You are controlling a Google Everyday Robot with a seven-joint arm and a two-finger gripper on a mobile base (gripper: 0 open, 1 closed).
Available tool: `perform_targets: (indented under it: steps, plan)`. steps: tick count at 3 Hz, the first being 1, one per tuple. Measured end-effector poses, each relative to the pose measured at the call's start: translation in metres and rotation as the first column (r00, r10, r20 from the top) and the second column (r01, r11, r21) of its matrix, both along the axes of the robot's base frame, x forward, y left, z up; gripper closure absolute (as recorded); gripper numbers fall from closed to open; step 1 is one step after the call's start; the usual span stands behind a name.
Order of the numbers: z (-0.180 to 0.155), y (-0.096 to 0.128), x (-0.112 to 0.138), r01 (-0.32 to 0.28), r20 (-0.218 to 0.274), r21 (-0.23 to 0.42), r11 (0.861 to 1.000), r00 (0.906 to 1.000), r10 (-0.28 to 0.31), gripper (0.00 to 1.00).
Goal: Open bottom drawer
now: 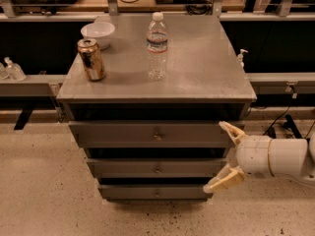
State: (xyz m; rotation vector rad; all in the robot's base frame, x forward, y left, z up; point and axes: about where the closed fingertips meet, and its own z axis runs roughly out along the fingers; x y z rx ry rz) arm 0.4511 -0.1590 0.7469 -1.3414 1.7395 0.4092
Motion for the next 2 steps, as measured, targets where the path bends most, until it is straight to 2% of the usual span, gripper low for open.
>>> perform_targets:
  steps: [1, 2]
  plan:
    - [-0.04, 0.021, 0.016, -0.083, 0.068, 0.102, 0.991, 0.9948, 0.076, 0.0]
    - [-0.109, 0.02, 0.019, -0.138, 0.105, 0.138, 0.981, 0.9867, 0.124, 0.0]
